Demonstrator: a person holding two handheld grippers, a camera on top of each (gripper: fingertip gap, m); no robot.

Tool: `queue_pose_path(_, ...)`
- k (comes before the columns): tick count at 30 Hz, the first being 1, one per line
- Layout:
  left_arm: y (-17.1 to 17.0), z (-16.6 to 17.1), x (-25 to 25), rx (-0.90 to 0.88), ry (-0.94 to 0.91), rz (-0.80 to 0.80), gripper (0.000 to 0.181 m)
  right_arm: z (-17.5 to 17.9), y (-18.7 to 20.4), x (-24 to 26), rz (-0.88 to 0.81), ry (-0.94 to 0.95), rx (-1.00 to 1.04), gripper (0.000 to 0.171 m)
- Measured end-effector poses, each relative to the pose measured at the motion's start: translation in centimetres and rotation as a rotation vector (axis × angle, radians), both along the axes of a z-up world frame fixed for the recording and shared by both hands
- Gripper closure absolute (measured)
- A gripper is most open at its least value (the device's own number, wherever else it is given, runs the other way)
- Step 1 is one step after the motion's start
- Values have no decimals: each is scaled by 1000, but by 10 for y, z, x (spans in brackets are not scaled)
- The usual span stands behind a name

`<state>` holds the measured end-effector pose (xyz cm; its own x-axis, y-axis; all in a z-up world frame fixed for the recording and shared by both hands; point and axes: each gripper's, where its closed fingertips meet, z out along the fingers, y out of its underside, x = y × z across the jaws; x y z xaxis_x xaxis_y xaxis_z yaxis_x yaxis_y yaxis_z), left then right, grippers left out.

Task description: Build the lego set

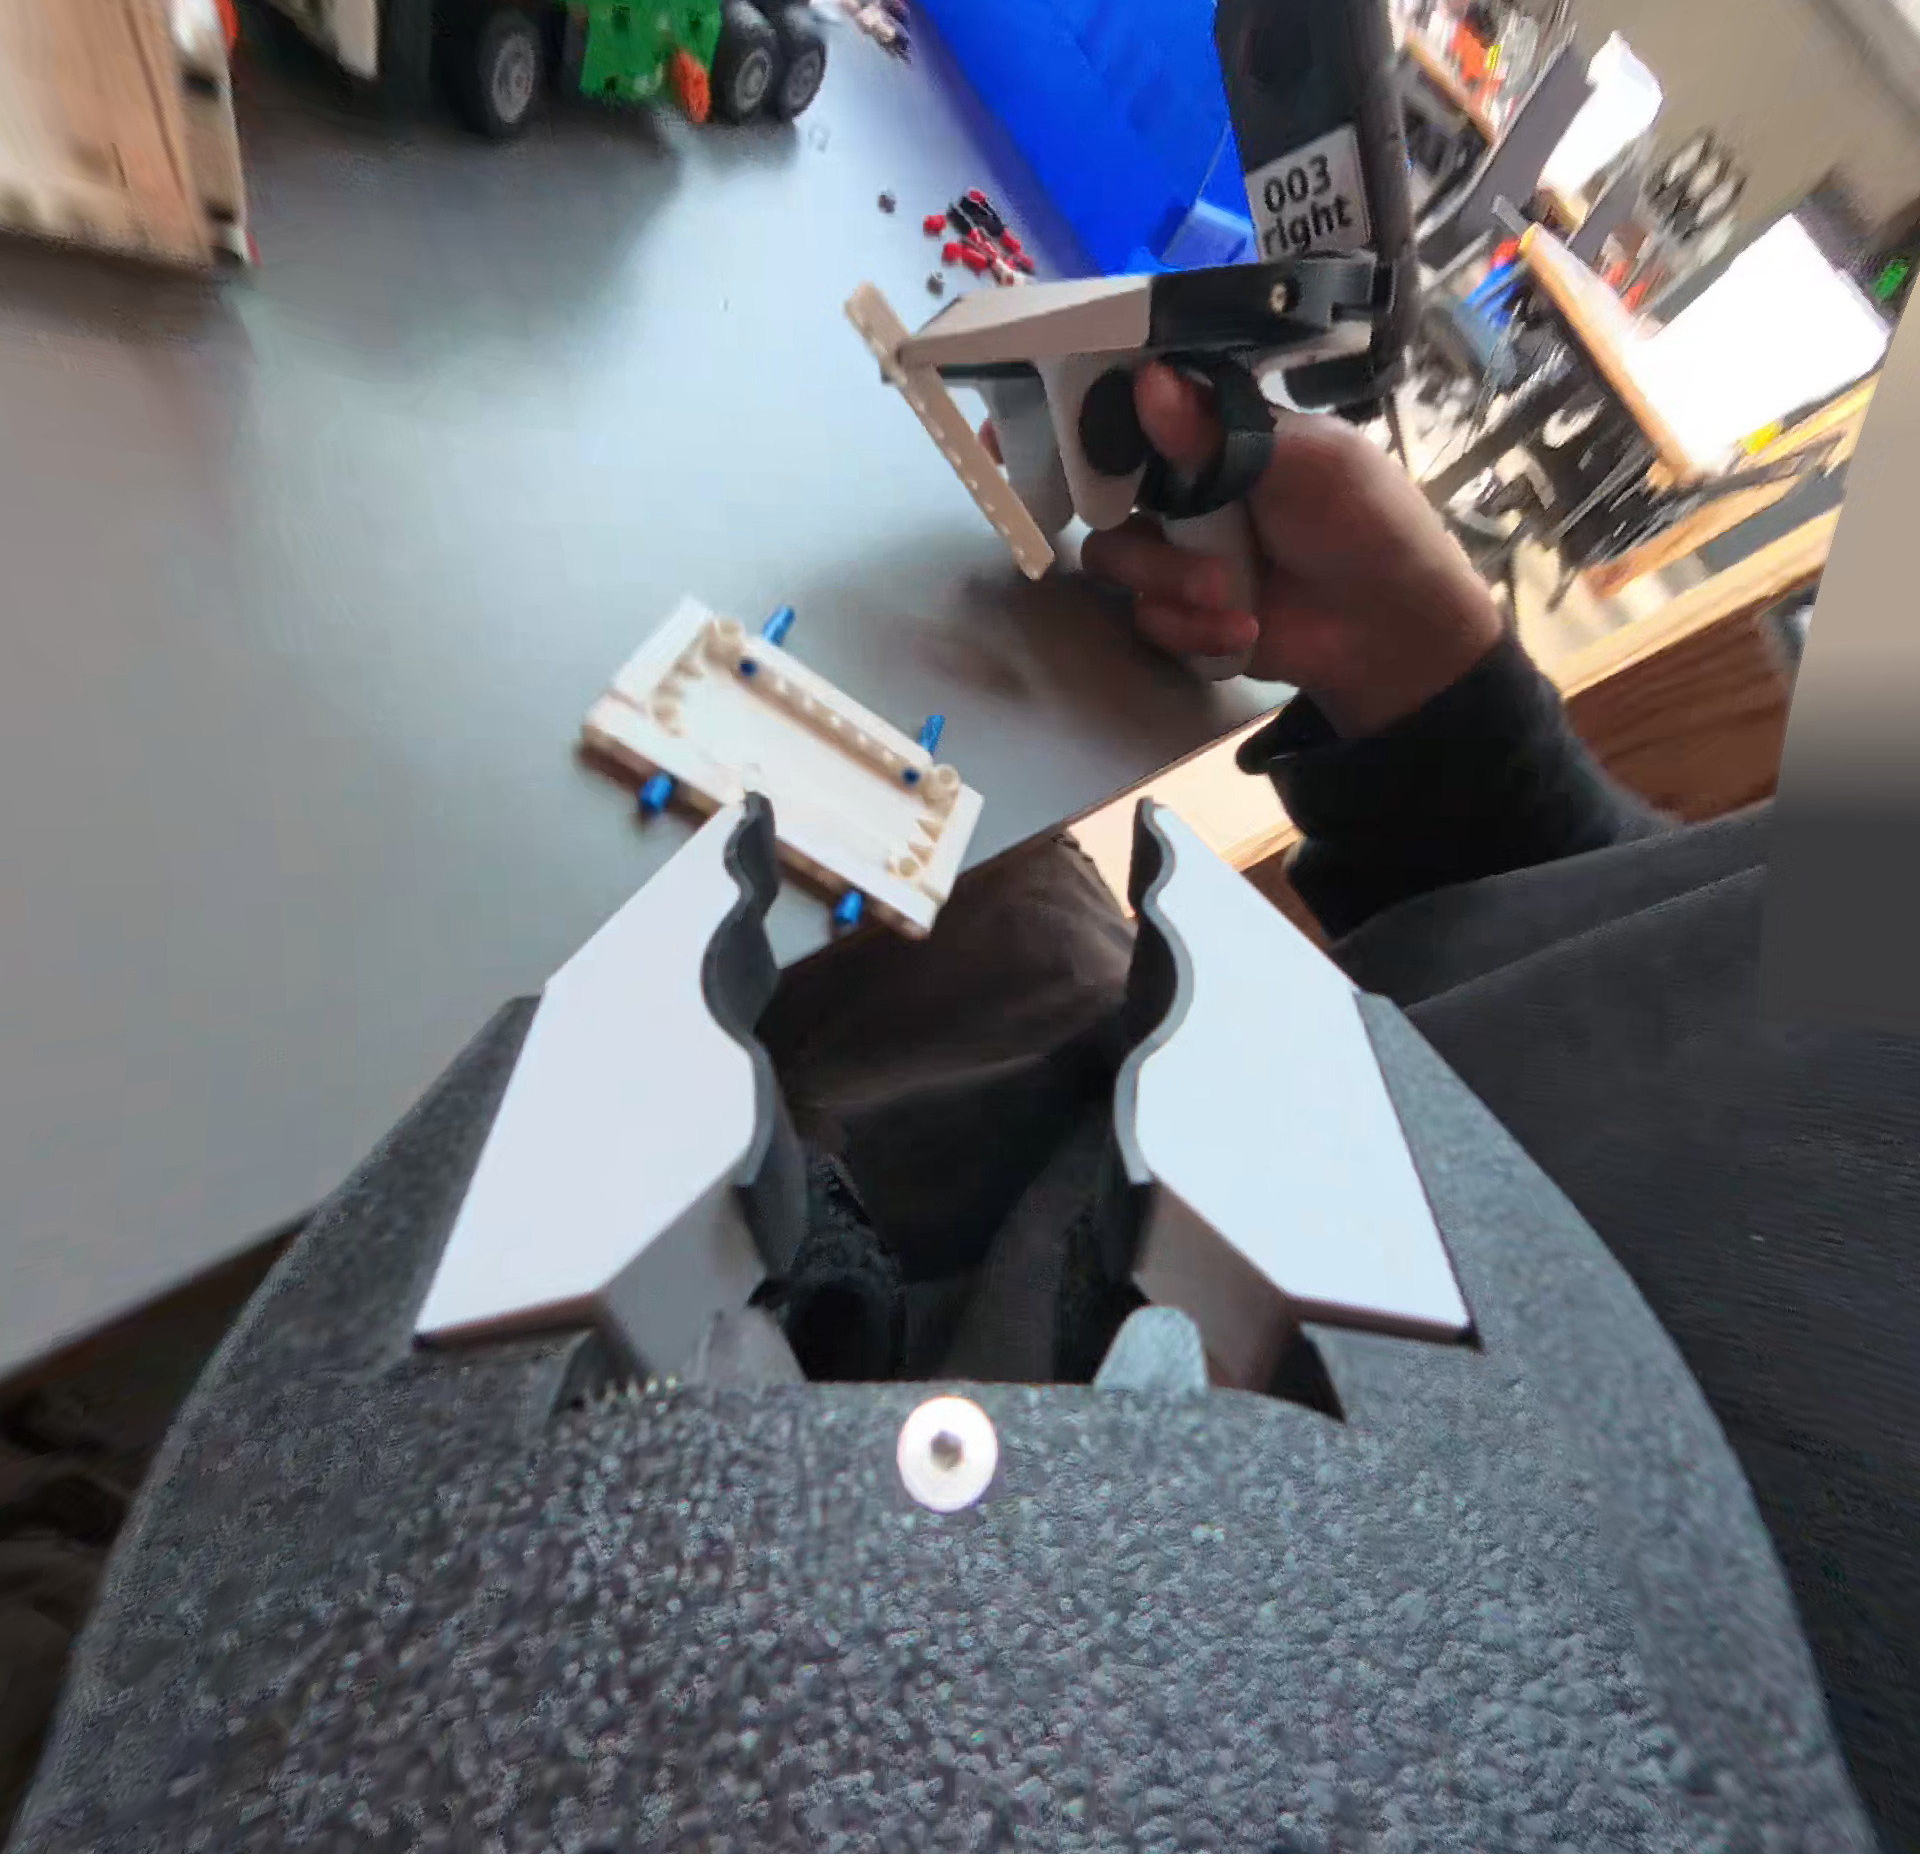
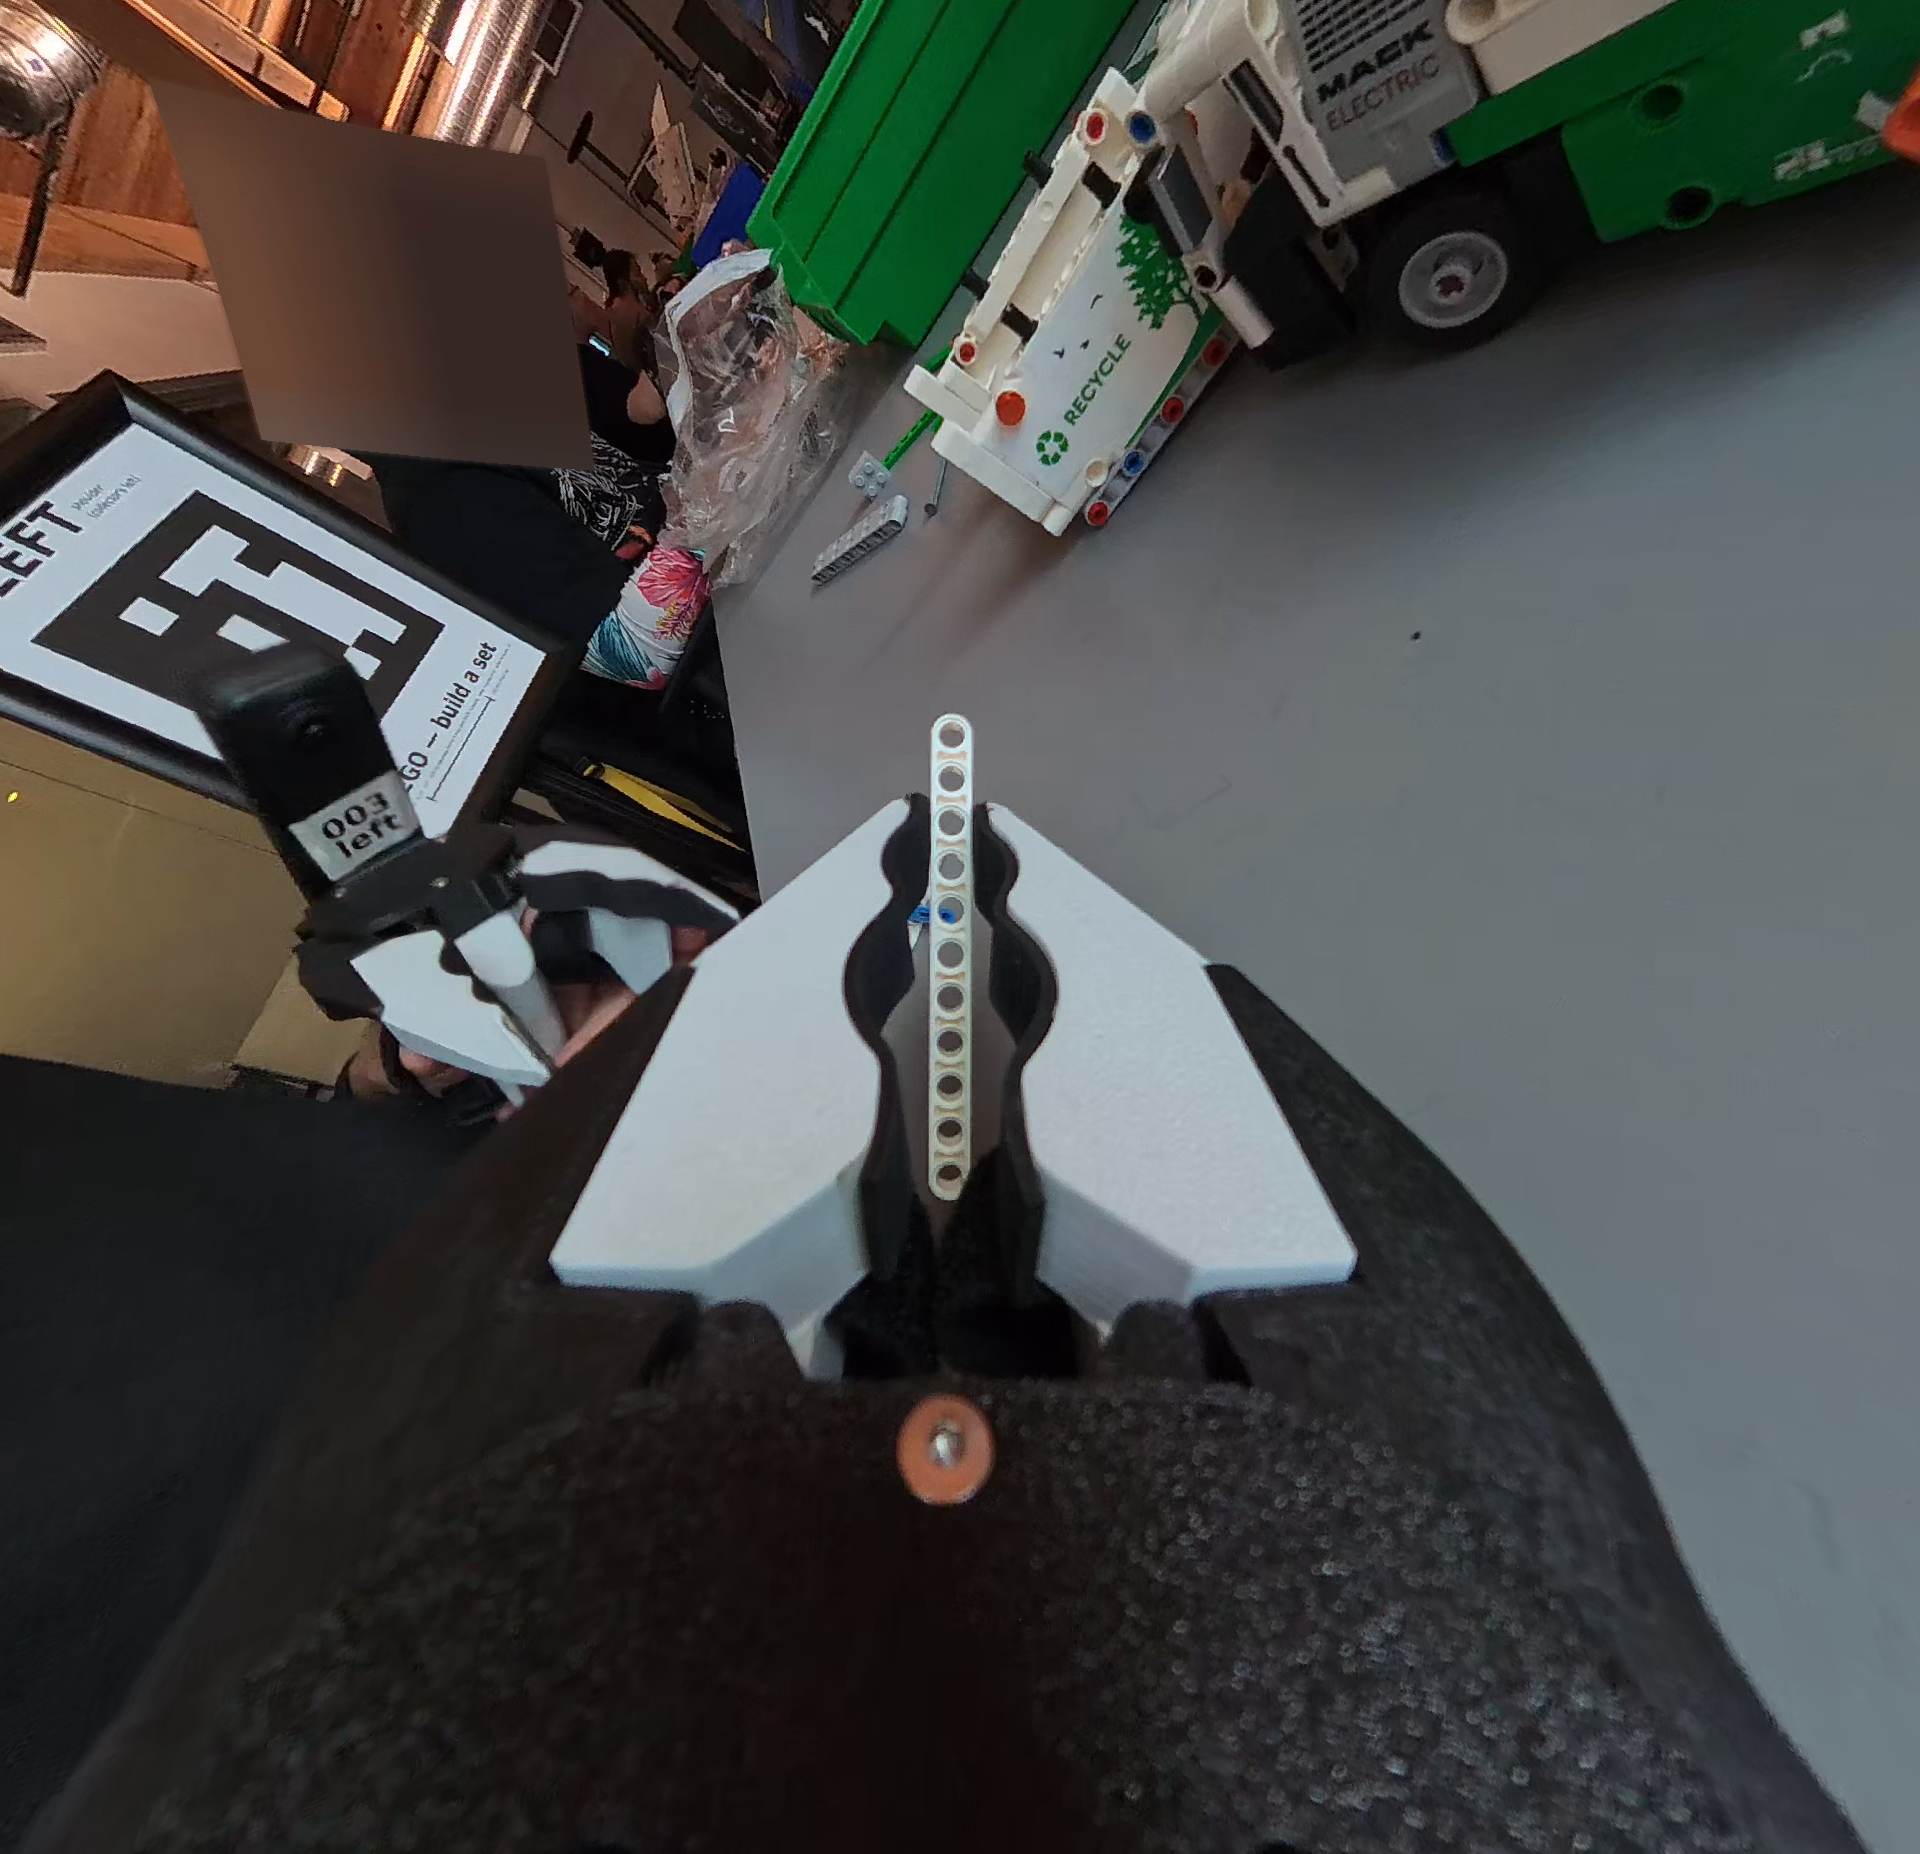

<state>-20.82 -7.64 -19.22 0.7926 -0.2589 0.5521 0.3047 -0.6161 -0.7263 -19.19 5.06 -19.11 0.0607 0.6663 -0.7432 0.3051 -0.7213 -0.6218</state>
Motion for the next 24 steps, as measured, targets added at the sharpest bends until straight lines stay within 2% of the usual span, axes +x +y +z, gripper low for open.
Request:
queue_pose_path(5,-14,-30,1,-121,-211,216,131,1,-3,0,18,5,11,165)
queue_pose_path(6,-15,-37,4,-162,-229,226,113,1,-4,0,20,7,12,165)
queue_pose_path(8,-17,-39,12,-193,-285,220,106,2,-5,0,28,12,13,165)
queue_pose_path(13,1,-50,17,-245,-509,307,105,3,-8,0,47,18,13,166)
queue_pose_path(15,5,-58,9,-266,-527,383,122,3,-9,1,55,21,13,166)
queue_pose_path(17,5,-59,6,-264,-623,433,133,4,-10,2,56,27,7,166)
queue_pose_path(20,4,-58,4,-258,-727,466,137,5,-13,2,68,33,10,166)
queue_pose_path(23,1,-52,10,-254,-728,444,142,4,-15,2,78,31,20,166)
queue_pose_path(24,-1,-43,13,-226,-758,413,169,4,-16,3,79,32,19,166)
